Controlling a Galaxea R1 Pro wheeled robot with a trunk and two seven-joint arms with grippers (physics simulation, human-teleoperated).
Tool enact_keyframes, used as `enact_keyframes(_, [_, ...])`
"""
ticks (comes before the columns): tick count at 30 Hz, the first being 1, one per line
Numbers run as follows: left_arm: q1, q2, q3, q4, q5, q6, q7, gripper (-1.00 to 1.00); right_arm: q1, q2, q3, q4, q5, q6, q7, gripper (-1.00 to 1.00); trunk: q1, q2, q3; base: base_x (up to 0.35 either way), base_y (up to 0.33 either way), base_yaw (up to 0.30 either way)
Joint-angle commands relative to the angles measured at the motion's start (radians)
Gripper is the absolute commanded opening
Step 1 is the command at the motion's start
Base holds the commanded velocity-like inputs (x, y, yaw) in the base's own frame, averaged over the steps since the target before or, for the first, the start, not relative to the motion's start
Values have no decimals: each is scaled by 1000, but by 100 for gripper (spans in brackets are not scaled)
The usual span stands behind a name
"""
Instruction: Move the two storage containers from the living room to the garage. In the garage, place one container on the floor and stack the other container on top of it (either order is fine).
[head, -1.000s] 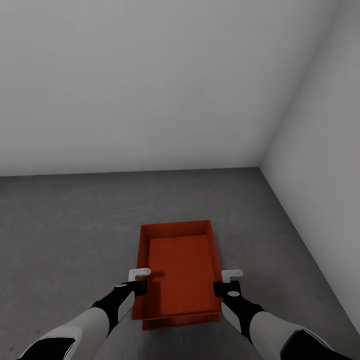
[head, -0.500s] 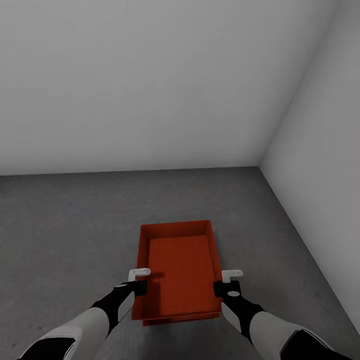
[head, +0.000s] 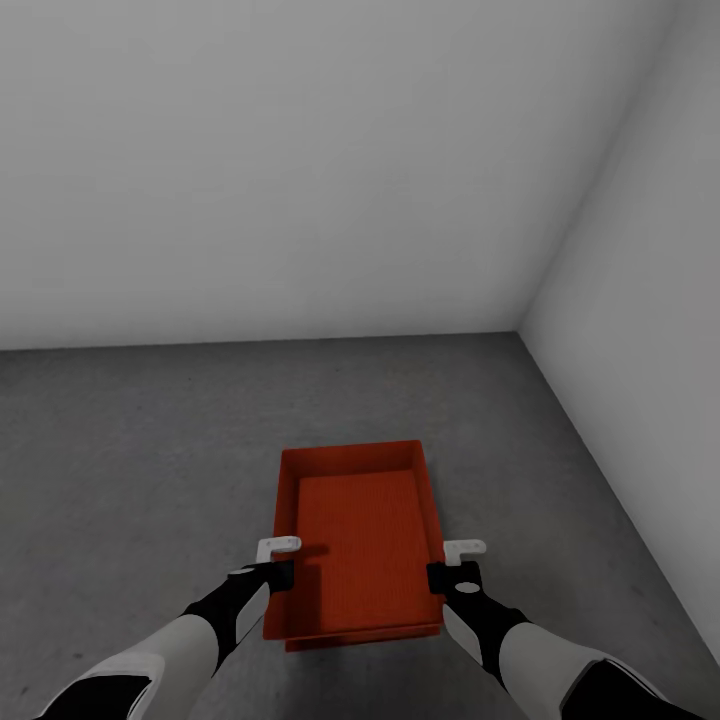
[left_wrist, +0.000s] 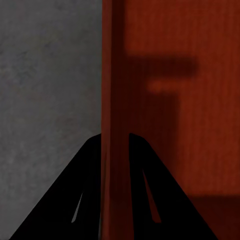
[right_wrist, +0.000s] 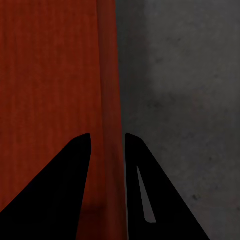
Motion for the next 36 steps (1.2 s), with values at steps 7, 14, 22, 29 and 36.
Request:
enact_keyframes(7, [1,3,-51,37,-60,6,10,-100,-2,-9,-43,-2,1,-5,-4,-100,8,-15,-7,0,0,0])
enact_keyframes(14, [1,3,-51,37,-60,6,10,-100,-2,-9,-43,-2,1,-5,-4,-100,8,-15,-8,0,0,0])
enact_keyframes(22, [1,3,-51,37,-60,6,10,-100,-2,-10,-43,-2,1,-5,-4,-100,8,-15,-16,0,0,0])
enact_keyframes(29, [1,3,-51,37,-60,6,10,-100,-2,-11,-43,-2,1,-5,-4,-100,8,-15,-22,0,0,0])
enact_keyframes(36, [1,3,-51,37,-61,6,10,-100,-2,-11,-43,-2,1,-5,-4,-100,8,-15,-23,0,0,0])
